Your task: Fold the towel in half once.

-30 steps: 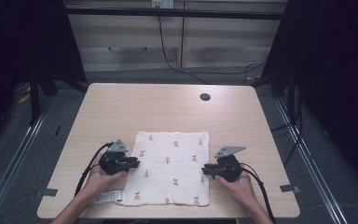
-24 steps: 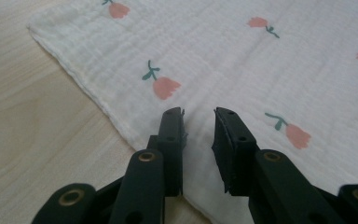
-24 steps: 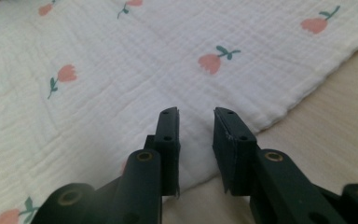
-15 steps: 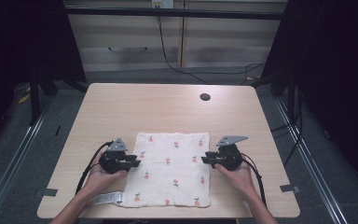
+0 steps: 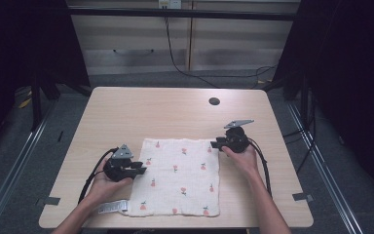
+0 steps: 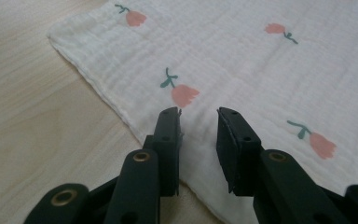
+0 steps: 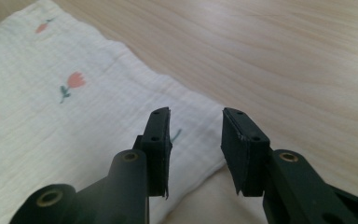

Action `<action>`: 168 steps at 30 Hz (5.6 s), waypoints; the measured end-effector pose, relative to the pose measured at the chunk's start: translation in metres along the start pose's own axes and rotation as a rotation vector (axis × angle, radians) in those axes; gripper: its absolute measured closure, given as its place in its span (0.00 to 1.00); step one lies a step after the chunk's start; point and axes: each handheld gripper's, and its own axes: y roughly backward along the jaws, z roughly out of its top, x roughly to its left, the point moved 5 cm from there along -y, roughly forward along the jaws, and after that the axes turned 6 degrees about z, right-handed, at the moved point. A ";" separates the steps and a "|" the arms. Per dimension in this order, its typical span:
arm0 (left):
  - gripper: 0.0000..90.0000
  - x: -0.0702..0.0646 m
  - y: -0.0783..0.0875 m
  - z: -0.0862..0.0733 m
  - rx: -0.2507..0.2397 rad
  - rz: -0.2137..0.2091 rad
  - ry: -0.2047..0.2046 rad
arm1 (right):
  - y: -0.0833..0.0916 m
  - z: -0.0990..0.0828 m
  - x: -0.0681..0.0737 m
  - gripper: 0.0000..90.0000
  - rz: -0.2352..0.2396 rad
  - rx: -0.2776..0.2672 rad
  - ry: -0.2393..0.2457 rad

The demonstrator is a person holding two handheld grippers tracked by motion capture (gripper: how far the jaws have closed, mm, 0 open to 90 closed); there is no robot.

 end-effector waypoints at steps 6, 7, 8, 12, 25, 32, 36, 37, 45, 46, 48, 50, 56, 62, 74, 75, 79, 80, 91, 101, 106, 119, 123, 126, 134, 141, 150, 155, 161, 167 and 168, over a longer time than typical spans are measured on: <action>0.77 -0.001 0.000 0.000 0.002 0.003 0.000 | -0.010 -0.003 -0.015 0.69 -0.037 0.023 -0.021; 0.77 -0.001 0.000 0.000 0.003 0.003 -0.001 | -0.010 -0.004 -0.017 0.69 -0.044 0.022 -0.026; 0.77 -0.001 0.000 0.000 0.003 0.005 -0.001 | -0.011 -0.004 -0.019 0.69 -0.046 0.020 -0.030; 0.77 -0.001 0.000 0.000 0.003 0.007 0.000 | -0.012 -0.001 -0.021 0.69 -0.042 0.015 -0.045; 0.76 0.000 0.000 0.000 0.001 -0.004 0.013 | -0.015 0.004 -0.019 0.98 -0.009 -0.036 -0.066; 0.75 0.000 0.000 0.000 -0.005 -0.010 0.012 | -0.004 0.007 -0.005 0.98 0.011 -0.083 -0.046; 0.75 0.000 0.000 0.000 -0.001 -0.016 0.020 | 0.001 0.006 0.004 0.98 0.023 -0.092 -0.031; 0.75 0.001 0.000 0.000 -0.005 -0.023 0.023 | 0.002 0.005 0.006 0.98 0.025 -0.083 -0.028; 0.67 0.024 0.000 0.018 -0.047 0.010 0.109 | 0.008 0.008 0.025 0.98 0.069 -0.094 0.010; 0.66 0.028 -0.002 0.020 -0.046 0.027 0.113 | 0.008 0.007 0.026 0.98 0.070 -0.091 0.011; 0.66 0.037 -0.005 0.024 -0.053 0.045 0.135 | 0.009 0.006 0.026 0.98 0.071 -0.096 0.011; 0.66 0.045 -0.009 0.029 -0.067 0.082 0.117 | 0.011 0.005 0.024 0.98 0.078 -0.109 -0.005; 0.66 0.064 -0.028 0.038 -0.075 0.077 0.175 | 0.009 -0.001 0.017 0.98 0.073 -0.110 -0.019; 0.66 0.071 -0.045 0.047 -0.071 0.120 0.198 | 0.006 0.000 0.018 0.98 0.080 -0.118 -0.019; 0.69 0.078 -0.053 0.046 -0.058 0.092 0.230 | 0.013 0.002 0.017 0.98 0.083 -0.143 -0.024; 0.70 0.078 -0.053 0.045 -0.063 0.094 0.224 | 0.014 0.002 0.017 0.98 0.082 -0.145 -0.027; 0.73 0.076 -0.054 0.046 -0.059 0.109 0.204 | 0.014 0.001 0.017 0.98 0.084 -0.146 -0.028; 0.74 0.075 -0.054 0.046 -0.061 0.100 0.196 | 0.014 0.000 0.017 0.98 0.085 -0.145 -0.028; 0.97 0.066 -0.054 0.046 -0.049 0.056 0.160 | 0.017 0.001 0.018 0.98 0.092 -0.149 -0.032; 0.98 0.056 -0.039 0.055 -0.100 0.036 0.152 | 0.023 0.003 0.017 0.98 0.080 -0.172 -0.026; 0.98 0.055 -0.027 0.058 -0.140 0.031 0.163 | 0.029 0.006 0.016 0.98 0.076 -0.192 -0.026; 0.98 0.050 0.001 0.067 -0.220 0.009 0.178 | 0.041 0.012 0.015 0.98 0.069 -0.234 -0.029; 0.98 0.048 0.012 0.070 -0.253 -0.014 0.193 | 0.048 0.016 0.017 0.98 0.070 -0.259 -0.021; 0.98 0.045 0.020 0.074 -0.279 -0.028 0.200 | 0.052 0.020 0.021 0.99 0.068 -0.265 -0.010; 0.98 0.043 0.035 0.082 -0.296 -0.010 0.166 | 0.065 0.035 0.019 0.99 0.058 -0.302 -0.001; 0.98 0.047 0.043 0.098 -0.301 0.017 0.145 | 0.076 0.051 0.019 0.99 0.049 -0.330 0.011; 0.98 0.044 0.050 0.123 -0.331 0.018 0.123 | 0.088 0.068 0.022 0.99 0.037 -0.344 0.036; 0.98 0.041 0.058 0.136 -0.350 0.024 0.102 | 0.099 0.077 0.021 0.99 0.025 -0.363 0.049; 0.98 0.037 0.061 0.138 -0.359 0.026 0.081 | 0.107 0.082 0.023 0.99 0.022 -0.380 0.058; 0.98 0.038 0.060 0.125 -0.346 0.035 0.083 | 0.106 0.073 0.026 0.99 0.028 -0.366 0.070; 0.98 0.039 0.061 0.123 -0.345 0.035 0.086 | 0.106 0.072 0.026 0.99 0.029 -0.362 0.073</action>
